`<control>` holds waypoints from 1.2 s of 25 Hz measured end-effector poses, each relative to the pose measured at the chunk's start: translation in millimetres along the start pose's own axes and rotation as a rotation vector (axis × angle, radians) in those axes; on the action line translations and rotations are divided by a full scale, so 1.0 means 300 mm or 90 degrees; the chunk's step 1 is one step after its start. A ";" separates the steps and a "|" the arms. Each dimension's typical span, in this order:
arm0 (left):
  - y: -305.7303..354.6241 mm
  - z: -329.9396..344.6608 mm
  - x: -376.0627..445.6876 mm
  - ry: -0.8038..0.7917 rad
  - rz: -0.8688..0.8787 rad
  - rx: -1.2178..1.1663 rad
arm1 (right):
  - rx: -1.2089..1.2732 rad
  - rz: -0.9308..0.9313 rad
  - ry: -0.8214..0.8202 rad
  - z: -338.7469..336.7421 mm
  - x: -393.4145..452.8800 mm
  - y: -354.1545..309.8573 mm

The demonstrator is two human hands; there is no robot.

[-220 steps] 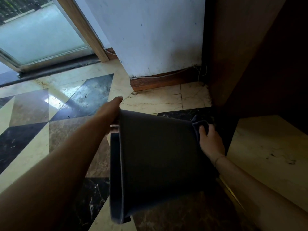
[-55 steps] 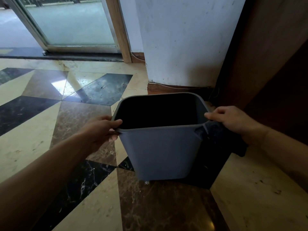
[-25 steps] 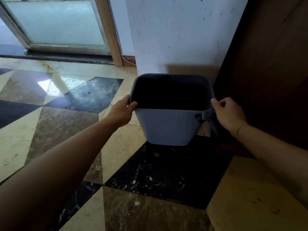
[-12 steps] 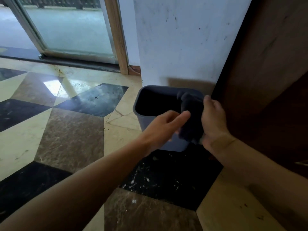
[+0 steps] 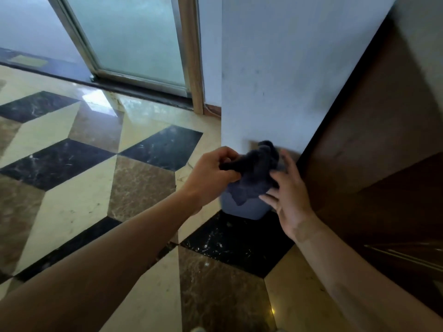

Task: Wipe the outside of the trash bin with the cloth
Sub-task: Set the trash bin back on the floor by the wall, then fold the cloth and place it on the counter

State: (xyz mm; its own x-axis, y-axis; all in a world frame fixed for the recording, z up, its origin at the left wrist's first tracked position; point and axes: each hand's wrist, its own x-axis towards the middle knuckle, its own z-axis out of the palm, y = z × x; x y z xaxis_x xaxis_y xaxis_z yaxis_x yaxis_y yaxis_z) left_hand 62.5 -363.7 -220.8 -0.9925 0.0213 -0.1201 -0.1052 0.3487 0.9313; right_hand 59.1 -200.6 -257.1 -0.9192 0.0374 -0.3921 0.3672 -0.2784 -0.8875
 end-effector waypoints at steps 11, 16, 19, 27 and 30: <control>1.087 -0.418 -0.215 -0.136 0.202 0.257 | -0.488 -0.232 -0.089 0.150 -0.542 -0.956; 1.347 -0.512 -0.249 -0.067 0.247 0.226 | -0.344 -0.258 -0.005 0.108 -0.718 -1.275; 1.424 -0.497 -0.252 -0.007 0.236 0.157 | -0.342 -0.323 0.028 0.088 -0.787 -1.381; 1.555 -0.351 -0.176 -0.014 0.182 -0.044 | -0.351 -0.389 0.207 -0.039 -0.872 -1.557; 1.575 -0.275 -0.148 -0.128 0.171 -0.114 | -0.342 -0.381 0.217 -0.104 -0.896 -1.584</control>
State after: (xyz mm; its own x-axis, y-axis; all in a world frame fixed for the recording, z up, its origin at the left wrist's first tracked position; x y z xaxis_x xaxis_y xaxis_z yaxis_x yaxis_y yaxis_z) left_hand 51.8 -277.0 253.0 -0.9560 0.2798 0.0886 0.1308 0.1361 0.9820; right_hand 136.1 -48.4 262.6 -0.9178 0.3417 0.2022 -0.0678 0.3669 -0.9278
